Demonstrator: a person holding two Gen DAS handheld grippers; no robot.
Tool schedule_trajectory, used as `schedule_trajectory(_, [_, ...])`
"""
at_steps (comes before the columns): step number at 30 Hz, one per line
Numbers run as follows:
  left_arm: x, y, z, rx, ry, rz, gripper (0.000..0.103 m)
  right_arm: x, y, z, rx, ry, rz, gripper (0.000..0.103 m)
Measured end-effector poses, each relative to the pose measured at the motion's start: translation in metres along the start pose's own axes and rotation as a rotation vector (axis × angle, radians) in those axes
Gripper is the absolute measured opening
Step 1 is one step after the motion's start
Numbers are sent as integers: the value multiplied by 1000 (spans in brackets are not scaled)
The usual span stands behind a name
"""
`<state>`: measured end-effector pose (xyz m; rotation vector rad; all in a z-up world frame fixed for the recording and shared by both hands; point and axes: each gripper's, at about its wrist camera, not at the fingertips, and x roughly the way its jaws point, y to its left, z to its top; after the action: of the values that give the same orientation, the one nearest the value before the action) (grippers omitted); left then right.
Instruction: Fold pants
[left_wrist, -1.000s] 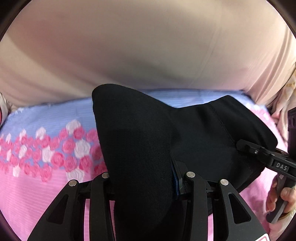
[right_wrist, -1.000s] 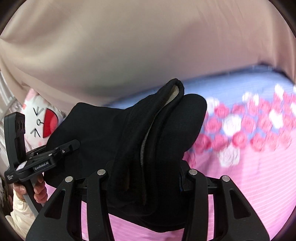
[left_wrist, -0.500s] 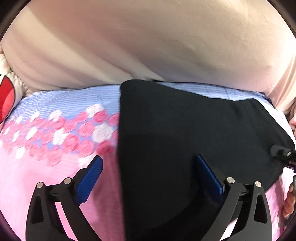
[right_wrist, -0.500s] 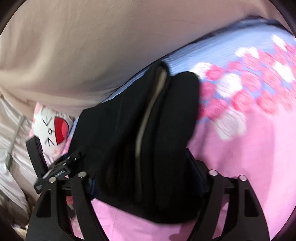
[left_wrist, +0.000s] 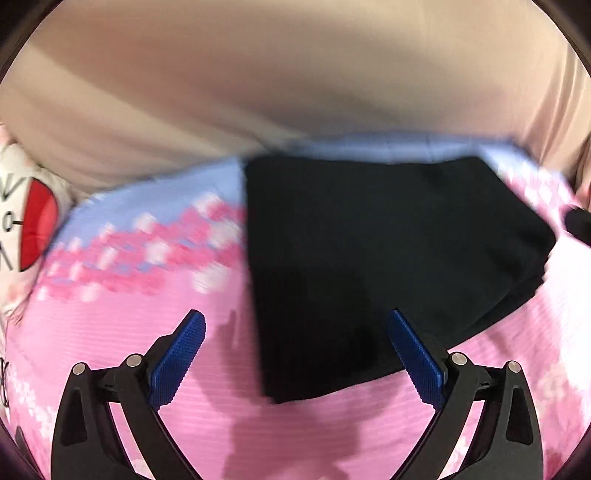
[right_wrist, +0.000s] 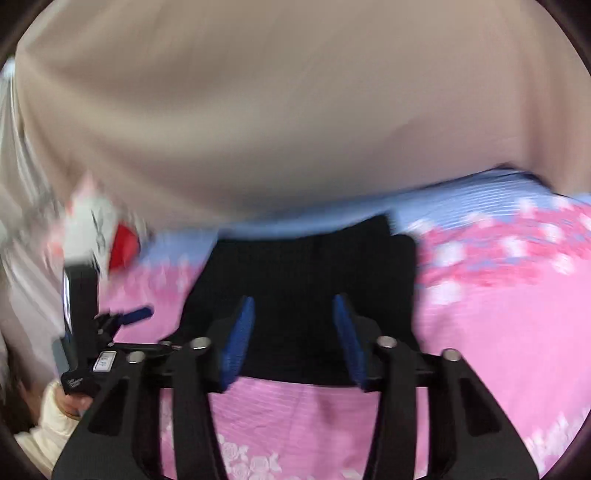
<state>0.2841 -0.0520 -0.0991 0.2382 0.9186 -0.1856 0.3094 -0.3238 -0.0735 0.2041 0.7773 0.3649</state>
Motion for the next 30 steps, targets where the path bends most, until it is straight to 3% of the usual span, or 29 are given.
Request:
schedule_trajectory(2, [22, -5, -9, -1, 29, 30, 98, 32, -25, -21, 3, 73, -82, 14])
schedule_trajectory(3, [24, 1, -14, -33, 10, -9, 98, 31, -39, -28, 35, 34, -14, 13])
schedule_trajectory(4, [26, 7, -16, -66, 11, -48, 98, 20, -62, -36, 99, -1, 72, 3])
schedule_trajectory(5, [28, 13, -16, -97, 32, -91, 98, 17, -76, -37, 155, 4, 98, 0])
schedule_trajectory(7, [32, 18, -14, -126, 62, -137, 98, 8, -93, -37, 250, 29, 143, 0])
schedule_trajectory(8, [32, 18, -13, -133, 71, -143, 98, 1, -88, -32, 245, 39, 118, 0])
schedule_trajectory(13, [25, 8, -11, -87, 47, -81, 98, -16, -47, 14, 83, -25, 82, 5])
schedule_trajectory(15, [23, 5, -10, -74, 40, -63, 98, 1, -47, 39, 71, -22, 76, 5])
schedule_trajectory(19, [22, 4, -9, -68, 43, -63, 98, 60, -72, 67, 72, 36, -37, 5])
schedule_trajectory(21, [23, 5, -8, -69, 47, -74, 98, 83, -85, 68, 114, 71, -65, 0])
schedule_trajectory(23, [23, 4, -6, -65, 45, -87, 98, 82, -116, 61, 170, 49, -16, 0])
schedule_trajectory(26, [27, 5, -3, -58, 38, -89, 98, 66, -136, 53, 158, 26, -81, 0])
schedule_trajectory(29, [29, 10, -1, -69, 36, -100, 98, 31, -153, 43, 244, -4, -18, 0])
schedule_trajectory(30, [24, 19, 1, -83, 32, -115, 97, 12, -154, 37, 235, -35, -20, 8])
